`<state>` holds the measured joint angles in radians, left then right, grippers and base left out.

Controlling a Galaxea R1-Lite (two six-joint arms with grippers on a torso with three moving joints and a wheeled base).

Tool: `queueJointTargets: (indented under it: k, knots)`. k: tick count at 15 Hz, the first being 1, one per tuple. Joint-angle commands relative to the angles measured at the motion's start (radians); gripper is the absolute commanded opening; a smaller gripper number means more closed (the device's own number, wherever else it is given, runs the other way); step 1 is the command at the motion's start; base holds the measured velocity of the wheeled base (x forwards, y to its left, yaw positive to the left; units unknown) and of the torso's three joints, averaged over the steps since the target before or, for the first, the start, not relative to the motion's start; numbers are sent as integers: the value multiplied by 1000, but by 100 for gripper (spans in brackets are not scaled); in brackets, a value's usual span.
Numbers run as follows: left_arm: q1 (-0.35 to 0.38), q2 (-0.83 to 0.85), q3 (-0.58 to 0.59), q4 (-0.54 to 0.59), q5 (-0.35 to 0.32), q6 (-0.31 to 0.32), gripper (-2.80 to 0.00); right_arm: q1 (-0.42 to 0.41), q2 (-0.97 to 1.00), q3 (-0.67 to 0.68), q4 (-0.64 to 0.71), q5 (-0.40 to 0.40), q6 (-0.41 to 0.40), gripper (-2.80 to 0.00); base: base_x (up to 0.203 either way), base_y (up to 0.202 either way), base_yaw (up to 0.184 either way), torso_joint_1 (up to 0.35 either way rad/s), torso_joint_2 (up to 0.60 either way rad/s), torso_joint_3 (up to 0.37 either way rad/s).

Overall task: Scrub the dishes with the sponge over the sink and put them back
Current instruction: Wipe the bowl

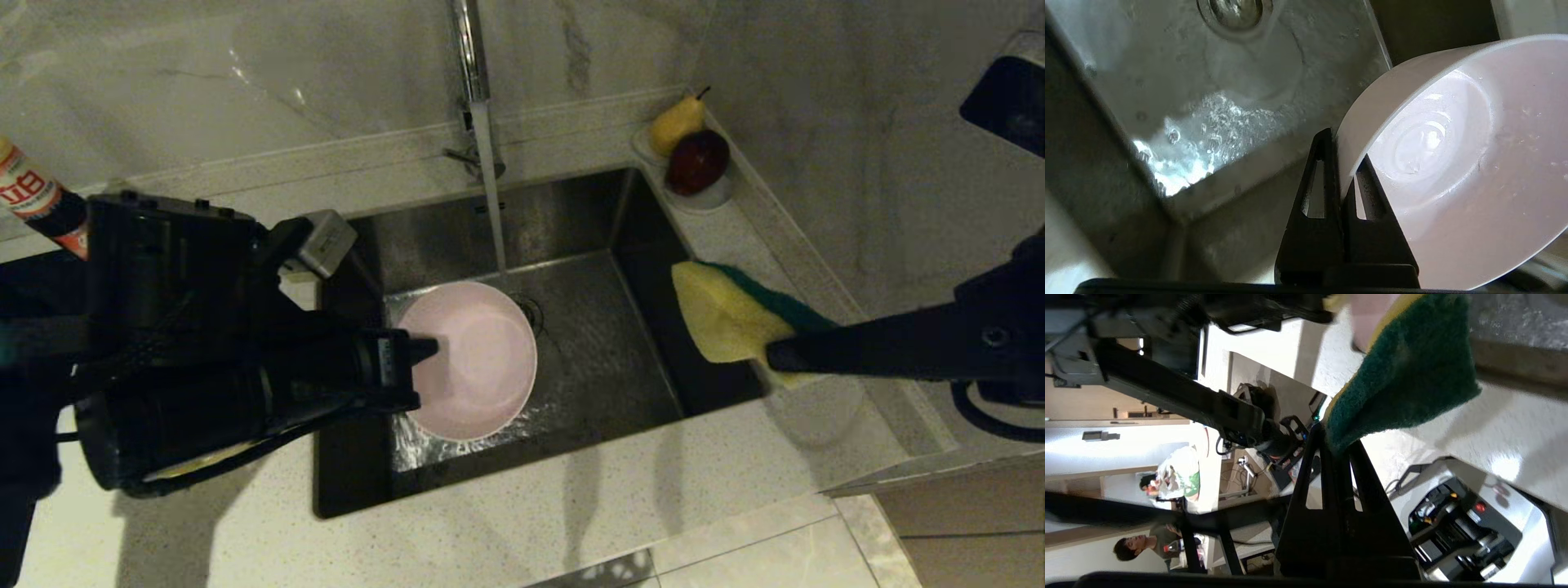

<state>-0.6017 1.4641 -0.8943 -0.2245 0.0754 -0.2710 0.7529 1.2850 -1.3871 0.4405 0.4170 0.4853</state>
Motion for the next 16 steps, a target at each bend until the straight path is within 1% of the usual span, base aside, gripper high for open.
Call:
queueJointTargets:
  k: [1, 2, 5, 6, 10, 12, 16]
  knots:
    - [-43, 86, -27, -35, 70, -2, -280, 33, 65, -50, 3, 2, 2, -280, 0, 0, 0, 0, 0, 0]
    - [-58, 104, -47, -47, 107, -3, -280, 41, 86, -67, 3, 1, 2, -280, 0, 0, 0, 0, 0, 0]
    - [-100, 139, -96, -102, 250, -2, -280, 70, 151, -94, 3, -2, -6, -280, 0, 0, 0, 0, 0, 0]
    - [-110, 144, -108, -132, 278, -3, -280, 80, 171, -96, 2, -2, -14, -280, 0, 0, 0, 0, 0, 0]
    - [-115, 131, -88, -150, 279, -2, -280, 83, 250, -117, -7, -3, -30, -280, 0, 0, 0, 0, 0, 0]
    - [-116, 131, -81, -153, 279, -4, -280, 81, 296, -121, -68, -3, -41, -280, 0, 0, 0, 0, 0, 0]
    - [-115, 141, -81, -242, 280, -4, -280, 82, 347, -147, -89, -1, -45, -280, 0, 0, 0, 0, 0, 0]
